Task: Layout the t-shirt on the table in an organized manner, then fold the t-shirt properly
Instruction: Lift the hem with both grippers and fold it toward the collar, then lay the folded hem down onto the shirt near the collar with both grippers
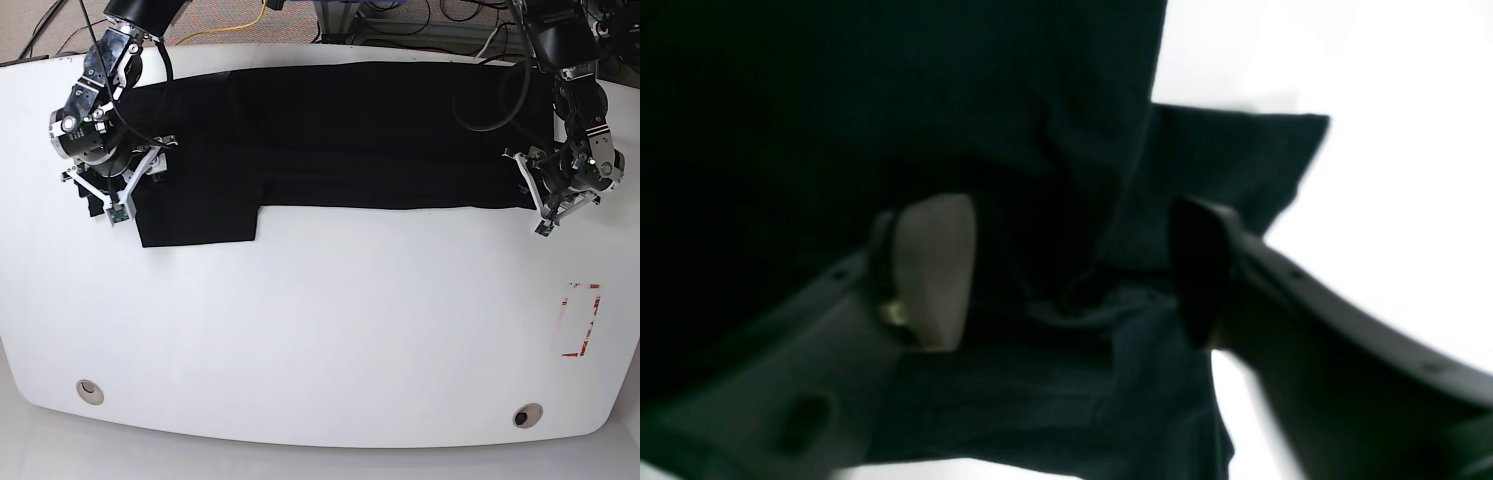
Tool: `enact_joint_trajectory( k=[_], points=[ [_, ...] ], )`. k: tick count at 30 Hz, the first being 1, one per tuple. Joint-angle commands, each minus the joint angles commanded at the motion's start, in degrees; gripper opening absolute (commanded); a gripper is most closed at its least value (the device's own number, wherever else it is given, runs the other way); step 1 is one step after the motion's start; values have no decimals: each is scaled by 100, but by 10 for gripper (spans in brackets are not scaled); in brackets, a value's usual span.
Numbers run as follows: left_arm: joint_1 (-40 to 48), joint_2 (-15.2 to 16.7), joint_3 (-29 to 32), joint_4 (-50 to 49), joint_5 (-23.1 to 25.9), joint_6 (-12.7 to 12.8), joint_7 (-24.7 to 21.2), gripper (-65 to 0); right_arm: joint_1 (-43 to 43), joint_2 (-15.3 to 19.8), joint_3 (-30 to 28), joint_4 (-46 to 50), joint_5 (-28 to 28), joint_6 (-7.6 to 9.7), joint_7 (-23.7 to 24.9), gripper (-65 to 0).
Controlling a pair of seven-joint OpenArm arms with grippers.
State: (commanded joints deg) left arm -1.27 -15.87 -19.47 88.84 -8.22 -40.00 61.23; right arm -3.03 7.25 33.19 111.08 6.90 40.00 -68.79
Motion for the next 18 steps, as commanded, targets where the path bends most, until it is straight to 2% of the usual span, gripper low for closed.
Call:
enact_joint_trajectory(
  k=[1,3,10,18],
  points=[
    [0,0,0,70,0,0,35,-325,105,9,18,0,0,0,0,-6],
    [0,0,0,220,0,0,105,-300,273,26,18,-44,0,0,0,0],
    [-35,0,0,765,-18,0,387,-294,888,9,-9,-659,9,0,44,0],
    [-79,18,9,1354,-35,0,510,-294,1618,53,-9,-2312,0,0,791,0]
  ],
)
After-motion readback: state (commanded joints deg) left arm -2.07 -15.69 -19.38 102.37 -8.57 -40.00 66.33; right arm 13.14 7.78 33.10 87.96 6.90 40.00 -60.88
